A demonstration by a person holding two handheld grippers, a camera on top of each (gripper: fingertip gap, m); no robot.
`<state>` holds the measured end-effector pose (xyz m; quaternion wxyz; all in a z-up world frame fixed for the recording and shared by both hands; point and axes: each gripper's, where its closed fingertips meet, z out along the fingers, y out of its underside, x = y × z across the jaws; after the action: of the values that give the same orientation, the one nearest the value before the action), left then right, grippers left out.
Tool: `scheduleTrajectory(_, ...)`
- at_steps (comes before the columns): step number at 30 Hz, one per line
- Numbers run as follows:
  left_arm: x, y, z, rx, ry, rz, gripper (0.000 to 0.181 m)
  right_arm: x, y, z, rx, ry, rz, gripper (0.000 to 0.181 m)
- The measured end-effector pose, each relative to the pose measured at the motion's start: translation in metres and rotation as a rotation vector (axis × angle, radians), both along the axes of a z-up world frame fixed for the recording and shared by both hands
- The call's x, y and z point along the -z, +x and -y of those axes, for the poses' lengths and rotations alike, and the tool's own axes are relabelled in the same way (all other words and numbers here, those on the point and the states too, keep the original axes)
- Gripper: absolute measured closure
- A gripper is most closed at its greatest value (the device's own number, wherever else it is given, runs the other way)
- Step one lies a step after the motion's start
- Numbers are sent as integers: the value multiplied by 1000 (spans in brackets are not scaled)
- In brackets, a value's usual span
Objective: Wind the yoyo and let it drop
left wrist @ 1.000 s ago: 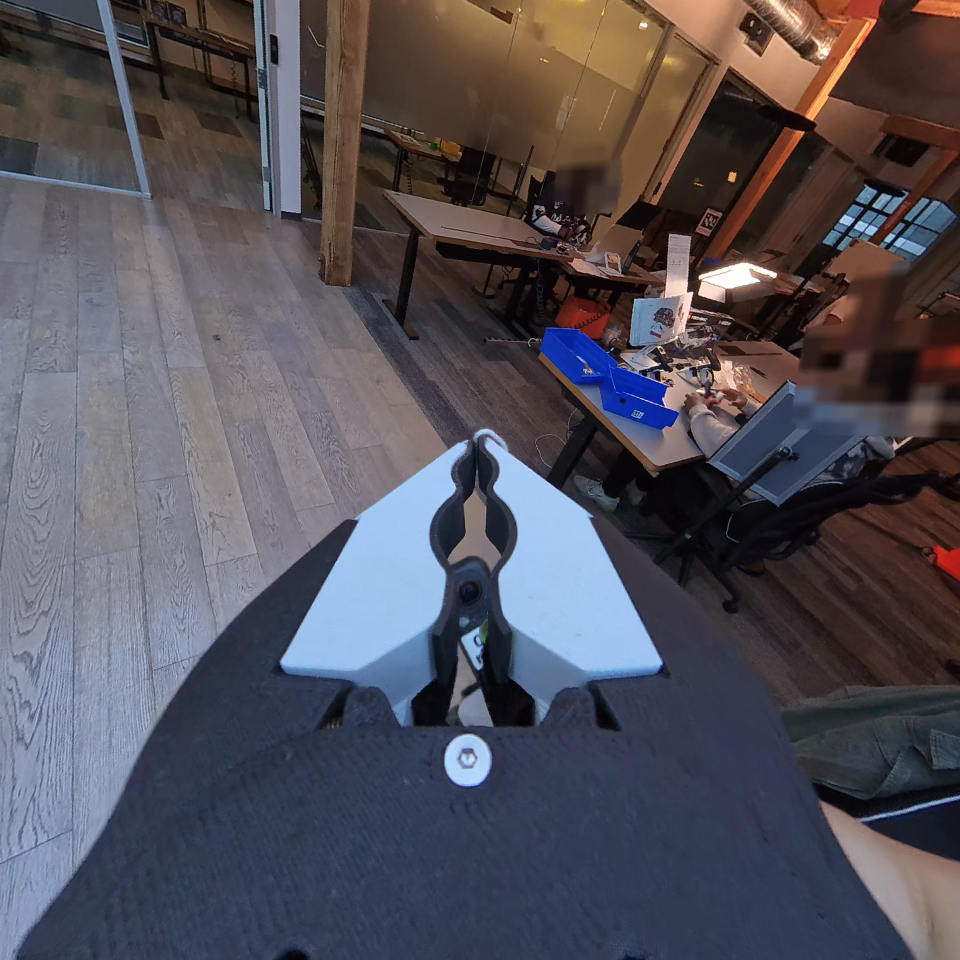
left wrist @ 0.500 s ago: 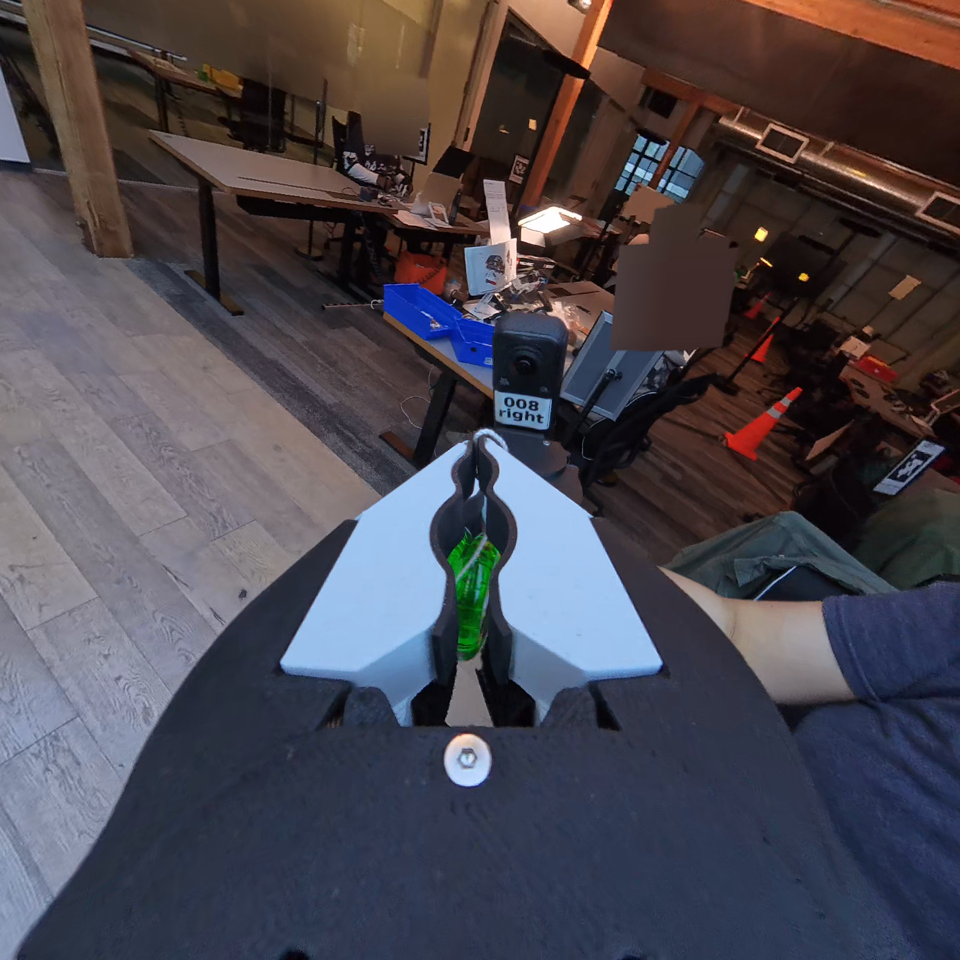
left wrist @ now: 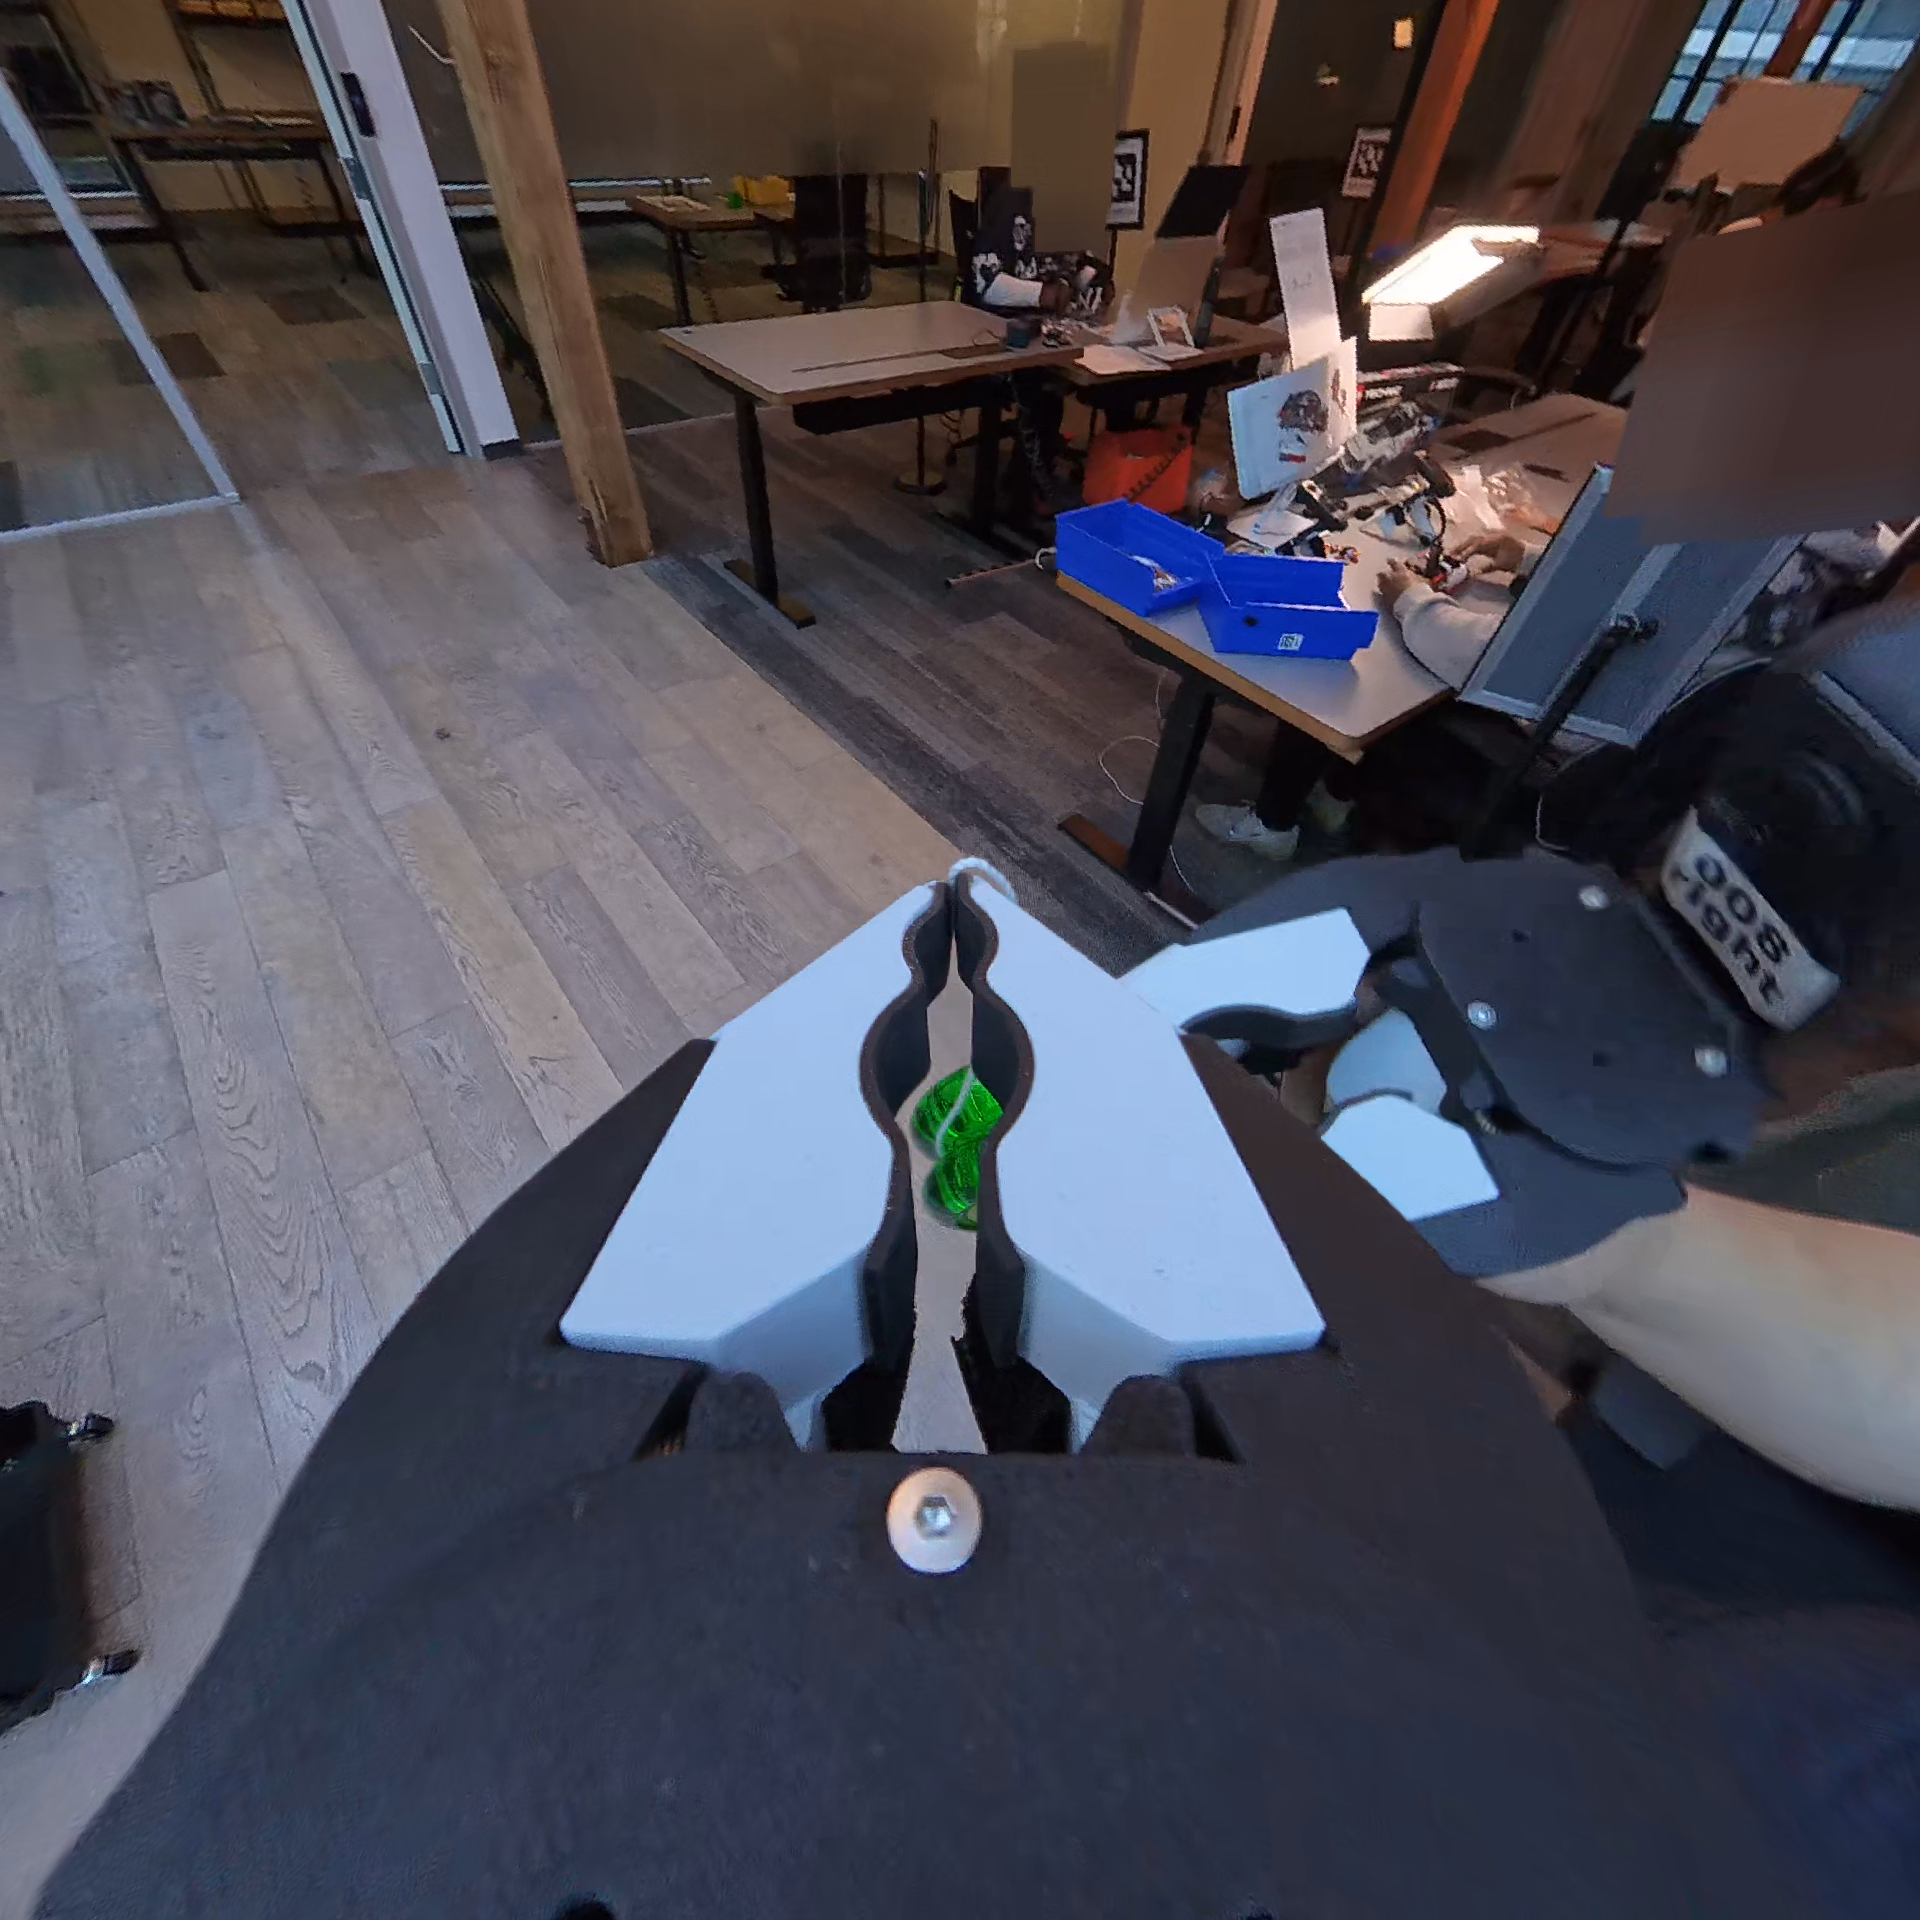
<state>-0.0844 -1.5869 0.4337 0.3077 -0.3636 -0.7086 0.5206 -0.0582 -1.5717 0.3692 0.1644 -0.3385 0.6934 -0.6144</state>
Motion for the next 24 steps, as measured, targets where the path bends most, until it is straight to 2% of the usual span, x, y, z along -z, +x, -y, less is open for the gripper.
scheduleTrajectory(2, 0, -7, 7, -31, -14, -27, 181, 8, -11, 10, 134, -17, -29, 154)
scheduleTrajectory(6, 9, -29, 22, -74, -6, -53, 181, 24, -29, 34, 341, -21, 73, 154)
scheduleTrajectory(12, 34, -55, 31, -50, 57, -86, 181, 48, -49, 60, 544, -17, 132, 154)
scheduleTrajectory(17, 39, -52, 37, -49, 104, -155, 181, 58, -57, 65, 584, 36, 186, 153)
scheduleTrajectory(24, 43, -57, 37, -43, 94, -130, 181, 60, -54, 64, 562, 41, 186, 152)
